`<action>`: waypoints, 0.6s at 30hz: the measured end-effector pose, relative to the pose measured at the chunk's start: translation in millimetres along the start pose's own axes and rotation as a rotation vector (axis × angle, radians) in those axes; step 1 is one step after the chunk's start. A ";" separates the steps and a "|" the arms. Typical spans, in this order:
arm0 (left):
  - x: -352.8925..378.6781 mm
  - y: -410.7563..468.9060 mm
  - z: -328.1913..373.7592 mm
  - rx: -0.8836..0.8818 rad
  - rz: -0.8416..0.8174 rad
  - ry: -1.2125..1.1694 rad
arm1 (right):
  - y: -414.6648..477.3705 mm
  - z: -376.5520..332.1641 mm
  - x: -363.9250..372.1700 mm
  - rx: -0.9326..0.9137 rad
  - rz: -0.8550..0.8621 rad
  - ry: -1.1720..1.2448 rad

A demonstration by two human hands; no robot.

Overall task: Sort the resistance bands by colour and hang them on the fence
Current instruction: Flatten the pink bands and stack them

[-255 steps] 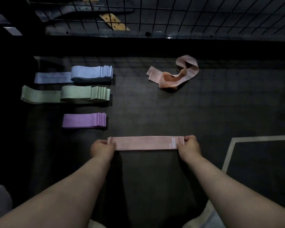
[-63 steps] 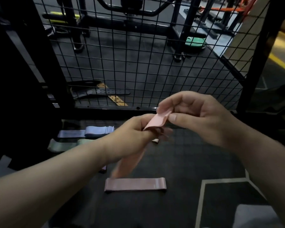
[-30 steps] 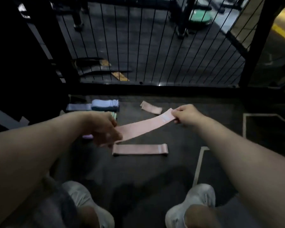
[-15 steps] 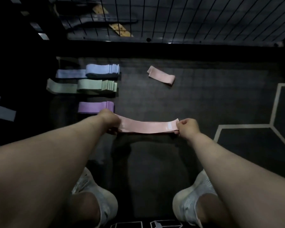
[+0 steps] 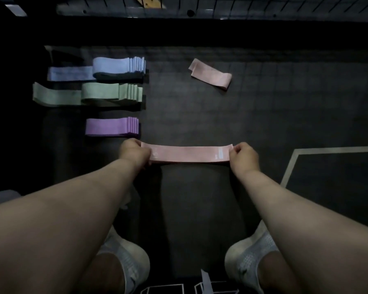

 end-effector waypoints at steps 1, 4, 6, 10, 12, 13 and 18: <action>0.9 0.5 -0.4 0.017 0.009 0.035 | 0.2 2.0 1.6 0.000 -0.002 -0.003; 3.3 2.8 0.5 0.048 0.042 0.100 | 2.2 8.0 3.7 0.008 0.001 0.013; 3.4 1.5 2.4 0.042 0.054 0.134 | 3.0 10.3 4.7 0.006 -0.006 -0.005; 1.1 -5.6 10.3 0.131 0.152 0.521 | -8.1 -7.0 -4.5 -0.190 0.072 -0.260; -0.7 -12.4 21.8 0.270 0.266 0.718 | -16.5 -27.3 4.0 -0.461 0.039 -0.454; 2.6 -13.2 26.7 0.365 0.291 0.799 | -18.6 -32.6 14.3 -0.555 -0.045 -0.548; 37.9 -8.1 34.9 0.722 0.108 1.143 | -8.5 -31.9 45.3 -0.613 -0.304 -0.797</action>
Point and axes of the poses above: each hand's wrist, its own y-axis towards the middle knuckle, its own x-axis out of the palm, z = x × y, the point moved 8 cm from there along y, towards the middle knuckle, and after that the axes turned 8 degrees about y, right-handed, at the moved point
